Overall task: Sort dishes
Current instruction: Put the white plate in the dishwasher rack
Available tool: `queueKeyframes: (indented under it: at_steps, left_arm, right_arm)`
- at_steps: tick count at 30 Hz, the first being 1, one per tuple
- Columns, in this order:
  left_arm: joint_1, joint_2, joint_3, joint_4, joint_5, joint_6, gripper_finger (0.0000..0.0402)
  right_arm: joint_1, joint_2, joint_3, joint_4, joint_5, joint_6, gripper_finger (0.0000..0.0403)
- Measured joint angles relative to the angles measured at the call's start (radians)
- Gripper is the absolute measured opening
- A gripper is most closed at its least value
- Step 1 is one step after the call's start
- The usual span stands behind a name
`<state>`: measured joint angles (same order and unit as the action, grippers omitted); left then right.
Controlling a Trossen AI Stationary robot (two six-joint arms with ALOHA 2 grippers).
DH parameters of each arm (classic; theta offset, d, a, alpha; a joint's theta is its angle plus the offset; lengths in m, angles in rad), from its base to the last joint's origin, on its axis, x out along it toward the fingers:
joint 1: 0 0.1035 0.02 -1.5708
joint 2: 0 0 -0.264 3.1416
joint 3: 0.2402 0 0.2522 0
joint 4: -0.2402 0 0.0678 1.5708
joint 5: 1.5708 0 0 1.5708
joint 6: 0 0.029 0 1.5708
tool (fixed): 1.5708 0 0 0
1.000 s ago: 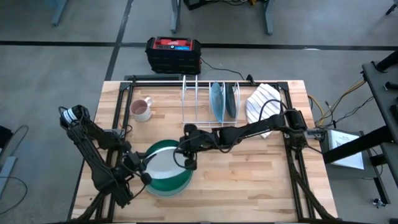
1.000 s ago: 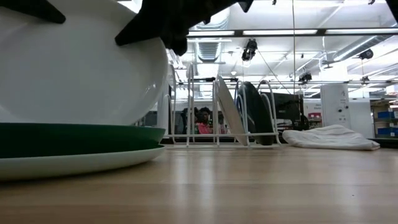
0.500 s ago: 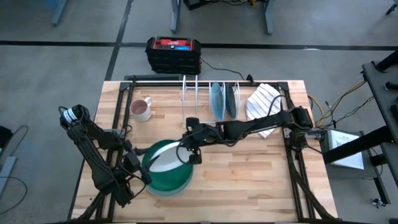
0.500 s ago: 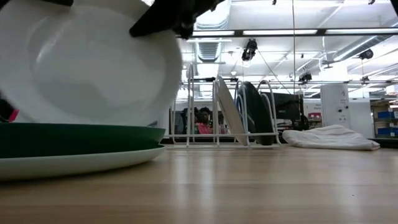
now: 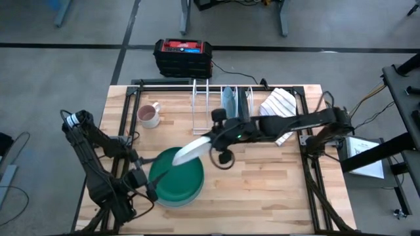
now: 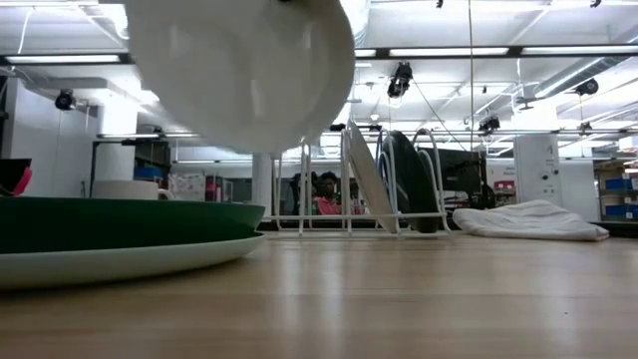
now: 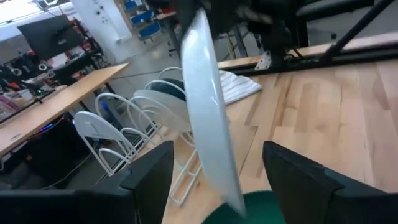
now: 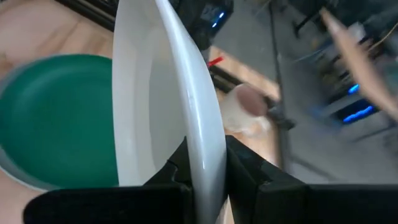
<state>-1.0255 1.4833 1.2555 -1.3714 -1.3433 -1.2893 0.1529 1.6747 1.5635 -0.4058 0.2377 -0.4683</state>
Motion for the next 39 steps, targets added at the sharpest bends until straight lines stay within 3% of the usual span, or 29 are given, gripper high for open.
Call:
queueKeyframes:
  at_steps: [9,15,22,33,39]
  left_arm:
    - [-0.001,0.001,-0.013,0.000,0.052,0.023,0.0235]
    - [0.000,0.002,-0.040,-0.016,0.053,0.022,0.0235]
    - [0.000,0.002,-0.040,-0.028,0.053,0.024,0.0235]
    - [0.000,0.002,-0.040,-0.059,0.044,0.024,0.0235]
    - [0.000,0.001,-0.040,-0.096,-0.035,0.024,0.0235]
  right_arm:
    - [0.008,-0.151,0.000,-0.014,0.001,-0.424,0.0038]
    - [0.006,-0.214,-0.001,-0.055,0.033,-0.931,0.0038]
    - [0.003,-0.229,-0.002,-0.146,0.092,-1.208,0.0038]
    - [0.002,-0.238,0.029,-0.320,0.286,-1.220,0.0038]
    - [0.003,-0.237,0.031,-0.299,0.387,-1.295,0.0038]
